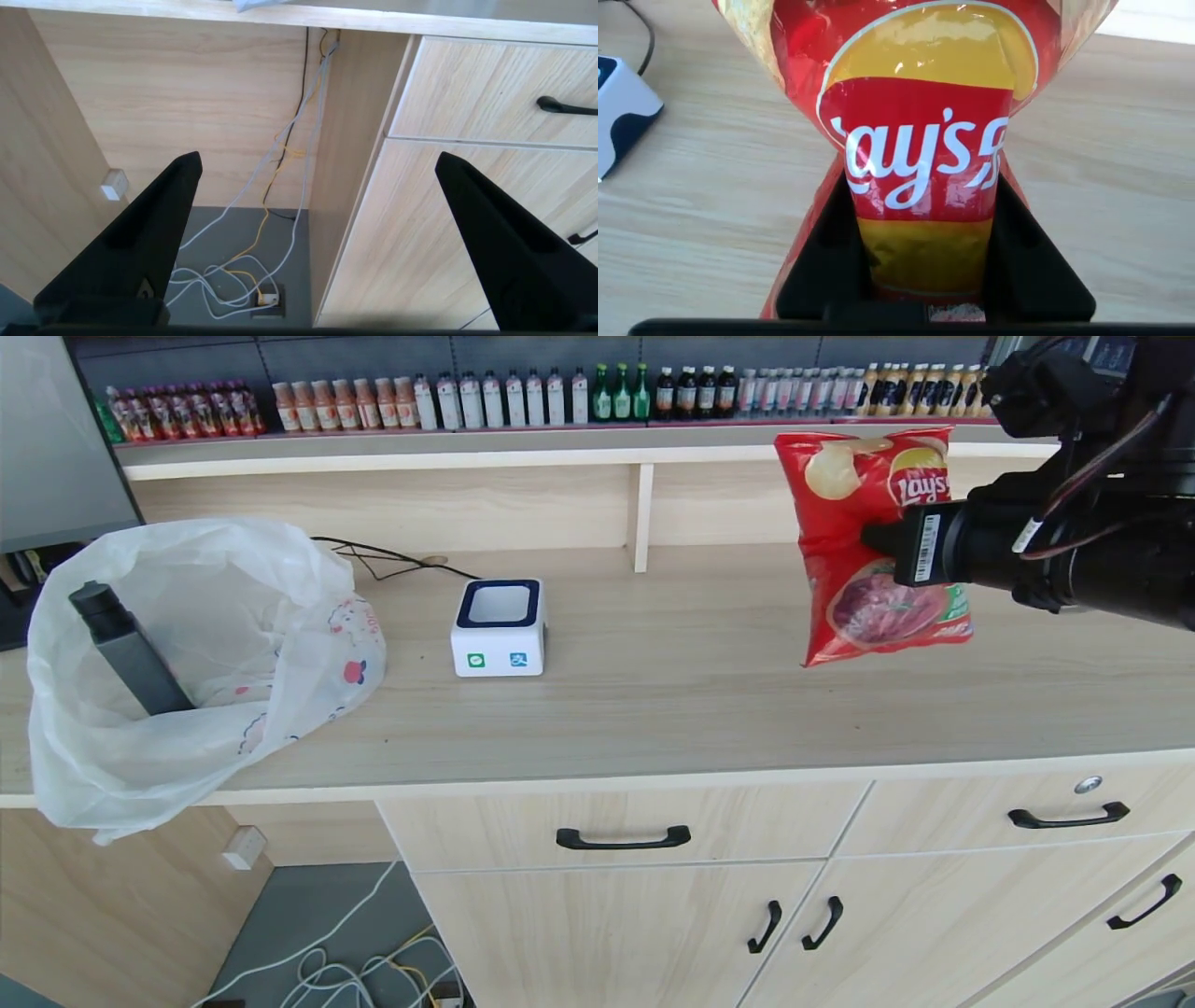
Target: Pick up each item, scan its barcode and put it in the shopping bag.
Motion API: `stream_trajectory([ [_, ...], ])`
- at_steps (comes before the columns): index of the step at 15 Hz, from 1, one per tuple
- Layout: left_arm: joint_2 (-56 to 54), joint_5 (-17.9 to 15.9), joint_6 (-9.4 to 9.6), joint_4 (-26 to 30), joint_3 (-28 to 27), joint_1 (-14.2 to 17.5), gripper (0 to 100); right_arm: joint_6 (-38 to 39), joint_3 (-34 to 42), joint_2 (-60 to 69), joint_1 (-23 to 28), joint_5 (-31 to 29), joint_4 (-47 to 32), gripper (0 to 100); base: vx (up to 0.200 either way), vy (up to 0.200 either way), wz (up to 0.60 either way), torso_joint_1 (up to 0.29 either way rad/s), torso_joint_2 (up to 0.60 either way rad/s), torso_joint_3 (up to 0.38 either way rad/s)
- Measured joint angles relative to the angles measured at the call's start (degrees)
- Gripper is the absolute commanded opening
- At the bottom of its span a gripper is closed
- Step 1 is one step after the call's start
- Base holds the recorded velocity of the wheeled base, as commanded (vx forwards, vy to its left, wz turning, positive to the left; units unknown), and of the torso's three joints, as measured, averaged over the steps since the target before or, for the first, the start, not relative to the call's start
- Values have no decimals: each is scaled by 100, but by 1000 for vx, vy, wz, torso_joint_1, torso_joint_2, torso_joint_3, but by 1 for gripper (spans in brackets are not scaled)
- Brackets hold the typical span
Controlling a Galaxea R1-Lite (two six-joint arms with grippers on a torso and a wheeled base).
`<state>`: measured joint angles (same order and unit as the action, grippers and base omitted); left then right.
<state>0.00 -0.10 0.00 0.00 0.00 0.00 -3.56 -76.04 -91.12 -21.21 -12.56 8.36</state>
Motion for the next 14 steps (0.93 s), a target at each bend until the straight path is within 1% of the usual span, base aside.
stream_trajectory([
  [4,0,0,0,0,0,0,100,-7,636,763,-15,96,6,0,0,0,0,0,0,0],
  [8,0,0,0,0,0,0,100,12,1100,1248,-6,681,63,0,0,0,0,0,0,0],
  [10,0,0,0,0,0,0,100,55,1324,1373,-9,1417,190,0,0,0,0,0,0,0],
  [14,0,0,0,0,0,0,100,845,1810,1431,-1,2514,769,0,0,0,0,0,0,0],
])
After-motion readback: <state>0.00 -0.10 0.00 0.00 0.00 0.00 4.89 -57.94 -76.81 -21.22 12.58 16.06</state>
